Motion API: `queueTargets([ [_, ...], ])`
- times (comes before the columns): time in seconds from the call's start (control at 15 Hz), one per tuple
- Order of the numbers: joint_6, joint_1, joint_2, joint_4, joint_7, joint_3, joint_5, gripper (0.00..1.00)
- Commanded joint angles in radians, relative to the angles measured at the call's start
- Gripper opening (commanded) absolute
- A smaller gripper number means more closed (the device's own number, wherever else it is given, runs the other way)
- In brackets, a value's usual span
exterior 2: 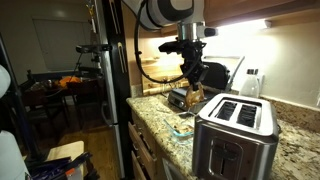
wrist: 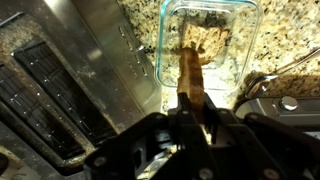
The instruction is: Put one slice of bread inside the toaster
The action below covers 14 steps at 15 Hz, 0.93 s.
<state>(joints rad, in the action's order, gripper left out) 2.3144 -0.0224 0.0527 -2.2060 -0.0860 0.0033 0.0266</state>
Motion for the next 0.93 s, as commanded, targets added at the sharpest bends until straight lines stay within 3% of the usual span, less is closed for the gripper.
queueTargets([
  [0.0,0.013,0.021,0.090,-0.072,0.033,-0.010,0.007,0.08],
  [0.87,-0.028,0.050,0.111,-0.054,0.172,-0.038,0.018,0.08],
])
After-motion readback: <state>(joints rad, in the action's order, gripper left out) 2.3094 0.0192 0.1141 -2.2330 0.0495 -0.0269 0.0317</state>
